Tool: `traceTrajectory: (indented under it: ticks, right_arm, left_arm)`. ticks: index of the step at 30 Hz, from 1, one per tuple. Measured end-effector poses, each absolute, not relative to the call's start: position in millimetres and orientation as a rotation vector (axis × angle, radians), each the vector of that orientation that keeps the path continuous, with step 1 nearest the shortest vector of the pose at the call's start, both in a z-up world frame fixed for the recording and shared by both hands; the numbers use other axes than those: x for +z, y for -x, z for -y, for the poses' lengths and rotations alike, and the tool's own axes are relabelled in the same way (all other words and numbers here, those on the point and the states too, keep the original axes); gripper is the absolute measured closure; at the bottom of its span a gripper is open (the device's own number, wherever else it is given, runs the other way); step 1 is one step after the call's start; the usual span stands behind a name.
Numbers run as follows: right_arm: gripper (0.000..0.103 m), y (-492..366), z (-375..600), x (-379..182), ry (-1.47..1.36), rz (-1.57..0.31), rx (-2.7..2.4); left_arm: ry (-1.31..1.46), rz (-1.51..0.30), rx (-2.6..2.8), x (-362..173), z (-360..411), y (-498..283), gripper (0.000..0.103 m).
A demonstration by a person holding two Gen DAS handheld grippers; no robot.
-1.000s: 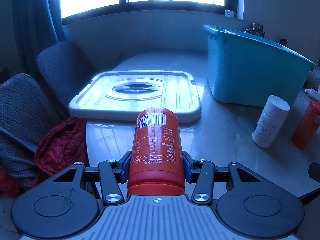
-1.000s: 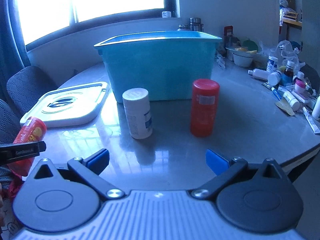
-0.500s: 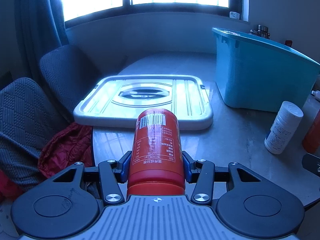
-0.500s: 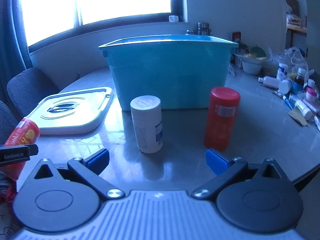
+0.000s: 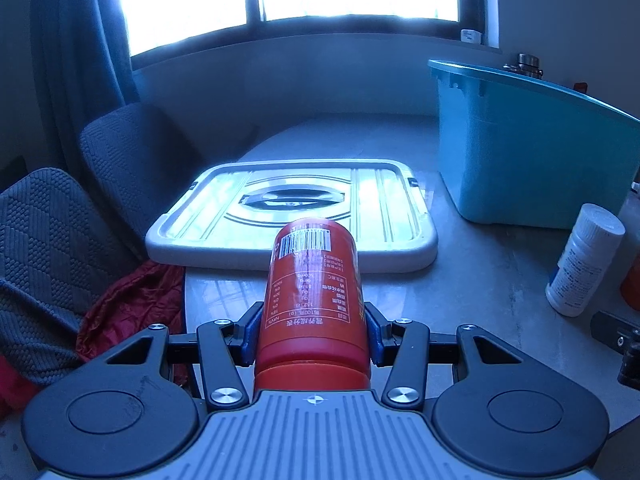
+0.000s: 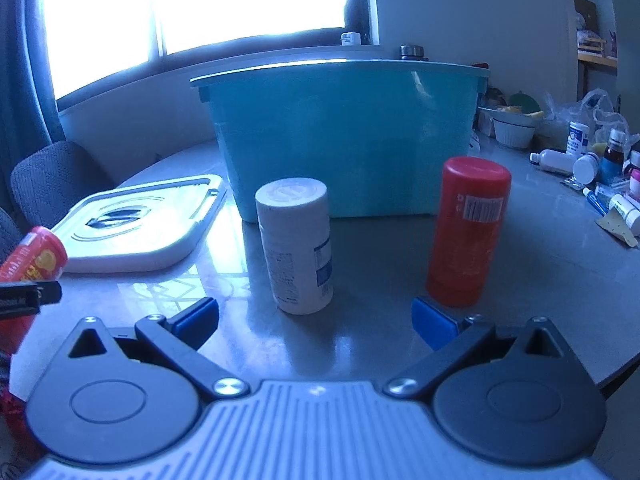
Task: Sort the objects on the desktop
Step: 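Close the right tool on the white pill bottle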
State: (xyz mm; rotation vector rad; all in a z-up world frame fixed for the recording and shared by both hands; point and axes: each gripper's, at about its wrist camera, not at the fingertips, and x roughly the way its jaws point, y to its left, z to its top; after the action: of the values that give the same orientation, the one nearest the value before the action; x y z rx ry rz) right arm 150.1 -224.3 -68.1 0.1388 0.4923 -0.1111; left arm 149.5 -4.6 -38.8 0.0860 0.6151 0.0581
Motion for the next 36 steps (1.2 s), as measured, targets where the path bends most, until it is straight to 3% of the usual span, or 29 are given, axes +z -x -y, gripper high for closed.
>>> traceTrajectory:
  ticks: [36]
  right_arm:
    - [0.0,-217,219,-82,-0.134,-0.513,-0.126]
  left_arm:
    - [-0.047,-0.597,0.03,-36,-9,-184,0.053]
